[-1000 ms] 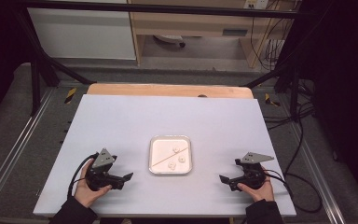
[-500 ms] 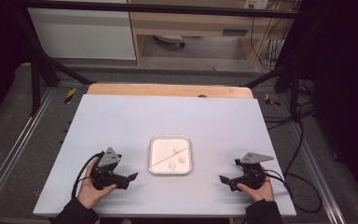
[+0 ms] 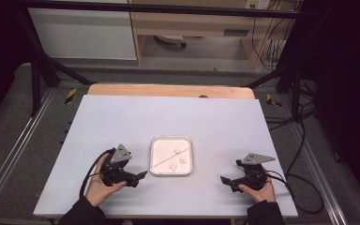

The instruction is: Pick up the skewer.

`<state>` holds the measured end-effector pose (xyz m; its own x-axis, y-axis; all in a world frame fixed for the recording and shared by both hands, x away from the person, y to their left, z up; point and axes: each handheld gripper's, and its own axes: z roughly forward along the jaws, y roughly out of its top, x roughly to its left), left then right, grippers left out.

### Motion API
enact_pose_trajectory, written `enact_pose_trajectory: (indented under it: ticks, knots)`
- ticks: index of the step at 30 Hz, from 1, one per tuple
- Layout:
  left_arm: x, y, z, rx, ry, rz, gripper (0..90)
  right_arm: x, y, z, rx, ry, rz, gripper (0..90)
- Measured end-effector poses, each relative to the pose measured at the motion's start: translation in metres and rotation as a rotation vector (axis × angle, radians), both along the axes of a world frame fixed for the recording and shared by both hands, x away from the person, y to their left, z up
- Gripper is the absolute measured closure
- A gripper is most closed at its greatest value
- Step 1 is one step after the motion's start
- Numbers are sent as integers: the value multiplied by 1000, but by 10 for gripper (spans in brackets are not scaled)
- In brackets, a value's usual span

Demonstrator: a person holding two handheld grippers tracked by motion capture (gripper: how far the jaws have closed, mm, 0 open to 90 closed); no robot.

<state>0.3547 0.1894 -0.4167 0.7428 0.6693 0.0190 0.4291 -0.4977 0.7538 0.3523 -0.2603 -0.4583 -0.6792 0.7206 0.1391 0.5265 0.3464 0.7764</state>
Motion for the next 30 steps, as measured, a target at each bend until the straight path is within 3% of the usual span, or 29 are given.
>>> enact_pose_trajectory:
  ticks: [11, 21, 24, 30]
  knots:
    - [12, -27, 6, 18, -1, -24, 64, 0, 0, 0, 1, 5, 1, 13]
    - [27, -48, 5, 38, 24, -24, 92, 0, 0, 0, 2, 4, 3, 13]
    - [32, -54, 3, 32, 35, -20, 120, 0, 1, -1, 2, 11, 2, 13]
    - [41, -66, -4, 71, 55, -25, 224, 0, 1, -1, 3, 10, 2, 13]
